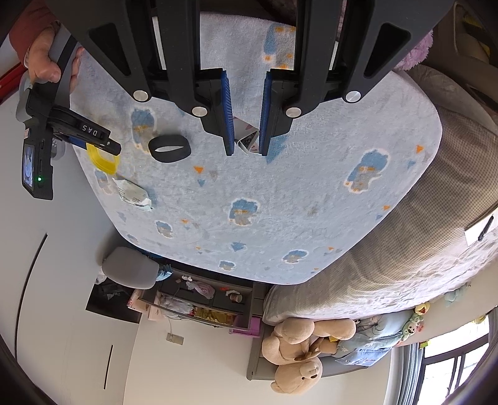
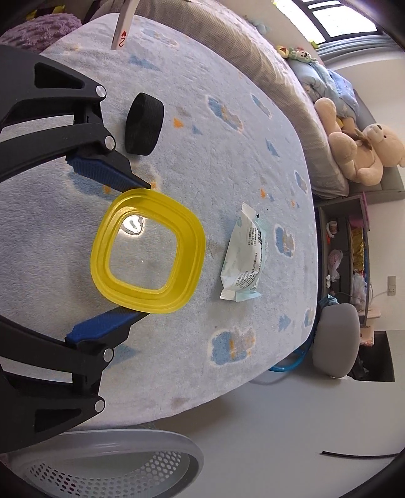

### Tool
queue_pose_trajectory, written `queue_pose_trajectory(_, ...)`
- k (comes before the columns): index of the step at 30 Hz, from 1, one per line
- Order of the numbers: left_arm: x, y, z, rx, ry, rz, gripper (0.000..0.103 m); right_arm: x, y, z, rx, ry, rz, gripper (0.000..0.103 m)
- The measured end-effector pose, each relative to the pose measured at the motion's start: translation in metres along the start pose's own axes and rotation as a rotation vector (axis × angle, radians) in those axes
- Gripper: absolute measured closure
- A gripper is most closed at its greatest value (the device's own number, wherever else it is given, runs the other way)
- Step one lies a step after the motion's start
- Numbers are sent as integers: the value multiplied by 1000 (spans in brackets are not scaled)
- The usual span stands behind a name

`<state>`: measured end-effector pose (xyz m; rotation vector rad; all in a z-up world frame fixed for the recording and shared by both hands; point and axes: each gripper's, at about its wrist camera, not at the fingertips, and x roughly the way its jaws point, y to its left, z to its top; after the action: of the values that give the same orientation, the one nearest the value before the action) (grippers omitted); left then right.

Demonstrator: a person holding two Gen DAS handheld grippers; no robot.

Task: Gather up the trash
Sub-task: 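Hold the small wrapper in the left gripper while the right gripper grasps the yellow lid, then carry the wrapper and yellow lid over the basket and open both grippers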

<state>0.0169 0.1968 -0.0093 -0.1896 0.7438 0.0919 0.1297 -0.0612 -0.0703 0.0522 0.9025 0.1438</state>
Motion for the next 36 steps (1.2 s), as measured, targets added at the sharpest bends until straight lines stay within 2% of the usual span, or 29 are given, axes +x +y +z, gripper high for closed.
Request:
queue_pose_trajectory(10, -12, -38, -7, 57, -11, -44, 87, -50, -29, -28, 33, -32, 8, 33)
queue_pose_trajectory(18, -21, -88, -13, 122, -20, -121, 87, -95, -57, -47, 60, -94, -14, 33)
queue_pose_trajectory(25, -19, -145, -20, 206, 1, -200, 87, -121, -97, -63, 118, -134, -33, 33)
queue_pose_trajectory(36, -1, -258, -28, 334, 48, -335, 87, -140, -193, -83, 271, -160, -121, 33)
